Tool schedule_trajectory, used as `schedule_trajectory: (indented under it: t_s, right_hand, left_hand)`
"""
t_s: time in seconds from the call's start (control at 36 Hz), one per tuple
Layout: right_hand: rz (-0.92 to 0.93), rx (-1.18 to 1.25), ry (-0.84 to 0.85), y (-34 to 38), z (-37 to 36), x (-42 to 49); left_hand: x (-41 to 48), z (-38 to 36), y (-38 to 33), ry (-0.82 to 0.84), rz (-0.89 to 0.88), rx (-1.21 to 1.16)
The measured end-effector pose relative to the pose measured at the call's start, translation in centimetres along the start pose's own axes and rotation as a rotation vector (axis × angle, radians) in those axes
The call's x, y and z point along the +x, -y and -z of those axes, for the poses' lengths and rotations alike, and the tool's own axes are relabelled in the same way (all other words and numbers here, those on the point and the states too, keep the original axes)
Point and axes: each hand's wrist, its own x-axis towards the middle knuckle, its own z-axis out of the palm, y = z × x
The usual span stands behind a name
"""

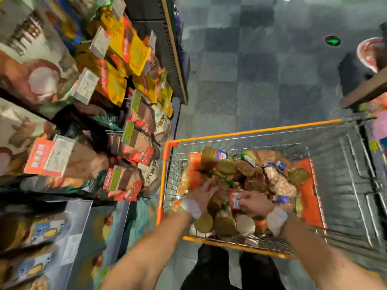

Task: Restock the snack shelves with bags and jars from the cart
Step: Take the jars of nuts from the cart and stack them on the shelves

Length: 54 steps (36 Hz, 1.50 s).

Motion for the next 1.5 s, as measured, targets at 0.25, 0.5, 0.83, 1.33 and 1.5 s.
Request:
schedule_trajectory:
  t_s: [0.25, 0.5, 0.83, 1.33, 1.5]
  right_hand:
    - [-0.071, 0.026, 0.105, -1.1, -0.6, 3.9]
    - [0.181, -0.064, 0.151, 0.2, 0.2, 4.7]
    - [0.142, 0.231, 0.220, -2.0, 4.5, 4.9]
    - [-0.148, -0.490, -0.105, -13.3, 11.7, 3.2]
    - [-0.281, -0.618, -0.071, -16.3, 9.3, 3.6]
  left_hand:
    - [3.5, -2.1, -0.1, 0.038, 0.026, 0.162]
    - [4.6, -2.1, 2.3, -0.007, 0.050, -0.485]
    - [7.7, -0.3, -3.1, -0.084, 0.587, -1.486]
    - [13.6, -1.7, -13.1, 0.068, 0.452, -1.337]
    - [13.5, -3.1, -12.3, 0.017, 0.466, -1.403]
